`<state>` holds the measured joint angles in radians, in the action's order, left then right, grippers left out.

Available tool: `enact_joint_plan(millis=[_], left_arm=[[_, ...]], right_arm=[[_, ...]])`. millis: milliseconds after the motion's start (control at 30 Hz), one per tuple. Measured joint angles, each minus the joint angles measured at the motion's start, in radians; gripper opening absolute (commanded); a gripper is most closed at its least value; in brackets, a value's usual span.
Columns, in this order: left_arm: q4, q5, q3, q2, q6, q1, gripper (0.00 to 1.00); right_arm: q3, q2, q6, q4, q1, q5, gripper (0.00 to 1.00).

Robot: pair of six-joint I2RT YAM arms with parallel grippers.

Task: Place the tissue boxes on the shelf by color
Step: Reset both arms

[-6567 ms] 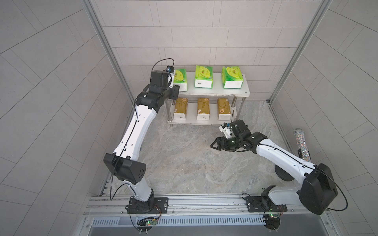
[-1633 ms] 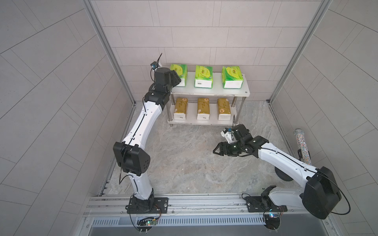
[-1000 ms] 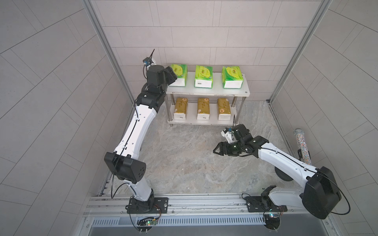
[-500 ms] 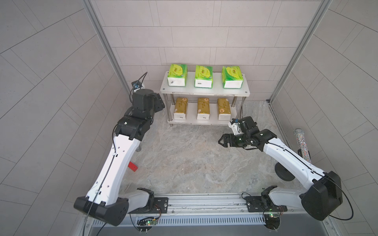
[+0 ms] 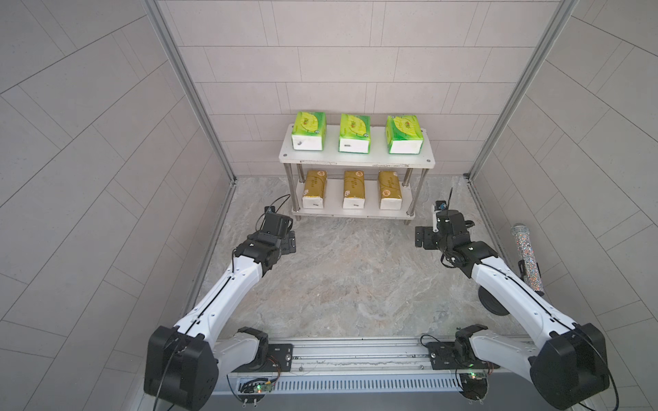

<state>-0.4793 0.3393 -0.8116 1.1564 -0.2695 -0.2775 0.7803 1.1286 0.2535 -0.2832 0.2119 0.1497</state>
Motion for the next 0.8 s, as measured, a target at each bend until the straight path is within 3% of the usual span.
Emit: enact_joint_plan(millis=[167,400,633,800], left_arm=[[0.184,0.062,0.145,0.006,0.078,0.000,1.00],[0.465,0.119,0.223,0.091,0.150,0.022,1.00],[0.815,0.073,0.332,0.196,0.204,0.090,0.98],[1.003,0.004,0.346,0.282,0.249,0.152,0.96]], right_arm=[[-0.171,0.026,-0.041,0.246,-0.089,0.092,1.00],[-0.371,0.113,-0.106,0.629,-0.100,0.178,0.99],[-0.396,0.347,-0.180,0.997,-0.101,0.197,1.00],[-0.415,0.406,-0.174,1.138,-0.142,0.167,1.00]])
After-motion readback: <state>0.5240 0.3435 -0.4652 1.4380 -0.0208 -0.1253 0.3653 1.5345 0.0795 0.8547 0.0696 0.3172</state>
